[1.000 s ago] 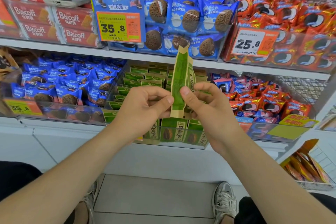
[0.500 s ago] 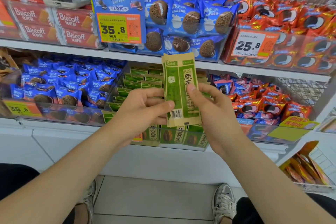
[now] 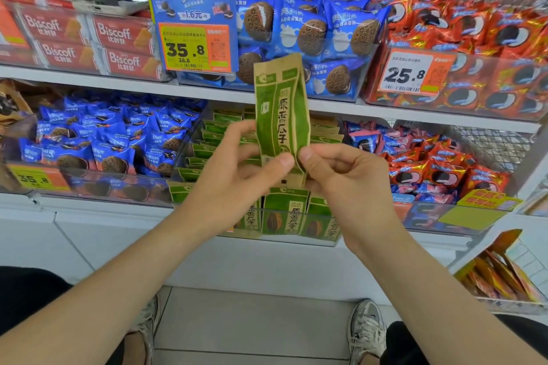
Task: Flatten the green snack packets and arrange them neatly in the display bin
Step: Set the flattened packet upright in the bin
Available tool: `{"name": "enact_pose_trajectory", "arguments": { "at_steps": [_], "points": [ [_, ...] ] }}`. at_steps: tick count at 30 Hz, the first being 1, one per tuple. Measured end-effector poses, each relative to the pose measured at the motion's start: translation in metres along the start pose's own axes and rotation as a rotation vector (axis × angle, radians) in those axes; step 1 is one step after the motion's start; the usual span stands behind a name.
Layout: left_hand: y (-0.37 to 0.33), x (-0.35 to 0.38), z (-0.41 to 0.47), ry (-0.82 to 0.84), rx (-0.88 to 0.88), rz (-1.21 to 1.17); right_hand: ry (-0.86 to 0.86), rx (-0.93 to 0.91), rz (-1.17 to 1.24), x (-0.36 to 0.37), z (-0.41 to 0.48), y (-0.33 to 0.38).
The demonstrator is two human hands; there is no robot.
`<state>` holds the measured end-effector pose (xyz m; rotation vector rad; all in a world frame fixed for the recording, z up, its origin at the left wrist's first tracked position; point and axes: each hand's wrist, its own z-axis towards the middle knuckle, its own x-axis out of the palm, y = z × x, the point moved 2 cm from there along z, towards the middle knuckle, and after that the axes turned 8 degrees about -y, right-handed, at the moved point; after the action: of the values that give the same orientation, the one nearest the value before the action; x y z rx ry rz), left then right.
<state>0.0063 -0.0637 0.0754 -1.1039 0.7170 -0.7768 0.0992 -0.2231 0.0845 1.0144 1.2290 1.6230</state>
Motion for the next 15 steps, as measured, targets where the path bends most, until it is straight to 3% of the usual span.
{"name": "enact_pose_trajectory", "arguments": {
  "at_steps": [4, 10, 15],
  "points": [
    [0.0008, 0.002, -0.0033, 0.102, 0.021, 0.105, 0.015, -0.053, -0.014, 0.0033, -0.0044, 0.0038],
    [-0.0053, -0.0051, 0.0017, 0.156, -0.09, 0.048, 0.039, 0.112, 0.124, 0.005, -0.0041, 0.0006],
    [-0.0027, -0.0019, -0.0029, 0.174, -0.118, 0.044, 0.073, 0.102, 0.066, 0.0027, -0.0038, 0.0003]
  ]
}}
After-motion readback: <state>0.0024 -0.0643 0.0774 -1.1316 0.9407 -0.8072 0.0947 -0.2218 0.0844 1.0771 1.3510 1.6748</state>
